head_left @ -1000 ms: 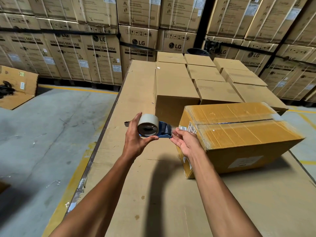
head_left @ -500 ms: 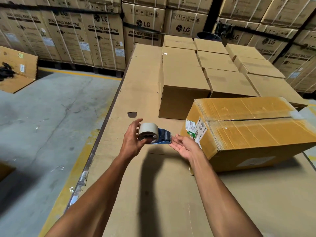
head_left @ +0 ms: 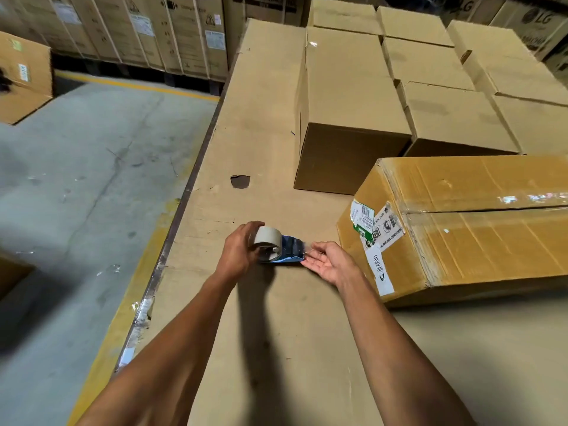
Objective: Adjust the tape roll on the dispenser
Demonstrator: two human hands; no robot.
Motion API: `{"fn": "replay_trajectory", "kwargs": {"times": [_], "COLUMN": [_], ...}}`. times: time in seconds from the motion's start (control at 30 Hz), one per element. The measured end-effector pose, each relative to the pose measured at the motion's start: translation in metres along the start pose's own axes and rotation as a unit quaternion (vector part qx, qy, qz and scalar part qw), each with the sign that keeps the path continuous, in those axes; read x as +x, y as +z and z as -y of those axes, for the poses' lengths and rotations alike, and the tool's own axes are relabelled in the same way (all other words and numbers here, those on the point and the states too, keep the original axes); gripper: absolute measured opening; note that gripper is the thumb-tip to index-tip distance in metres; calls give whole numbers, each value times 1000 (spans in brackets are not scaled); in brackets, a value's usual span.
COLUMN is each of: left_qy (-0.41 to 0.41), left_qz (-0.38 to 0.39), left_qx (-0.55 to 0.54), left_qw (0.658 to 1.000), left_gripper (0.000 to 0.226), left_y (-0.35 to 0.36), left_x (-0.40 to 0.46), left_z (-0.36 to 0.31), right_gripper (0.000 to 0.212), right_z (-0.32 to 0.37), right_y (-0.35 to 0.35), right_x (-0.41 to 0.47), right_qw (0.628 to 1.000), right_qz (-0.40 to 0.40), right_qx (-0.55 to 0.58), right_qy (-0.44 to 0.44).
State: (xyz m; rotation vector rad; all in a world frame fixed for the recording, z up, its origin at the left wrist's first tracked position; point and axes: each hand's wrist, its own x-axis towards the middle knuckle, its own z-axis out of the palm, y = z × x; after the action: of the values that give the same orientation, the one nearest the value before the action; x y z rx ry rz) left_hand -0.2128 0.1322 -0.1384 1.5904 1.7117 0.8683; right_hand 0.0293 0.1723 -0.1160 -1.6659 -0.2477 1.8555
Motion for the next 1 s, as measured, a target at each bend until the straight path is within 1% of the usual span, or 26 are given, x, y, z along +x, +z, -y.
{"fn": "replay_trajectory", "kwargs": {"times": [0.13, 0.23, 0.3, 0.4, 0.43, 0.53, 0.6, 0.7, 0.8, 0.83, 0.87, 0.9, 0.93, 1.0], "left_qy": [3, 16, 17, 19, 25, 55, 64, 42, 39, 45, 51, 57, 66, 90], "left_qz": [39, 60, 67, 75, 74, 62, 61, 77, 86, 85, 82, 76, 67, 49], "left_qx": [2, -2, -10, -3, 5, 51, 80, 110, 134, 142, 147, 150, 152, 149], "left_qw": [999, 998, 998, 997, 997, 995, 993, 990, 987, 985, 984, 984, 984, 984], "left_gripper": [79, 83, 84, 84, 83, 69, 61, 64, 68, 66, 62, 57, 52, 43], "left_y": [3, 3, 2, -1, -2, -3, -1, -2, -5, -5, -6, -7, -8, -9], "left_x": [0, -5, -9, -12, -13, -16, -16, -19, -23, -25, -27, -28, -29, -33], "left_z": [11, 15, 14, 5, 2, -9, -12, -19, -25, -27, -30, -34, -40, -57], "right_gripper": [15, 18, 31, 59, 63, 61, 60, 58, 40, 35, 37, 35, 33, 34], "right_z": [-2, -1, -1, 3, 4, 2, -2, -6, -7, -6, -3, 1, 5, 13], "right_y": [-2, -4, -9, -15, -15, -10, -7, -10, -18, -20, -21, -18, -15, -6], "right_x": [10, 10, 9, 5, 2, -15, -26, -35, -38, -42, -45, -54, -68, -107], "right_qw": [1000, 999, 999, 999, 999, 999, 1000, 998, 986, 979, 972, 963, 950, 910], "right_qz": [-9, -12, -9, 7, 9, 7, 6, -25, -63, -78, -93, -109, -116, -116], "right_qx": [-22, -29, -16, 32, 43, 43, 20, -51, -123, -143, -160, -190, -222, -300], "right_qy": [7, 23, 29, 32, 30, 2, -6, -37, -93, -119, -141, -161, -188, -263]}}
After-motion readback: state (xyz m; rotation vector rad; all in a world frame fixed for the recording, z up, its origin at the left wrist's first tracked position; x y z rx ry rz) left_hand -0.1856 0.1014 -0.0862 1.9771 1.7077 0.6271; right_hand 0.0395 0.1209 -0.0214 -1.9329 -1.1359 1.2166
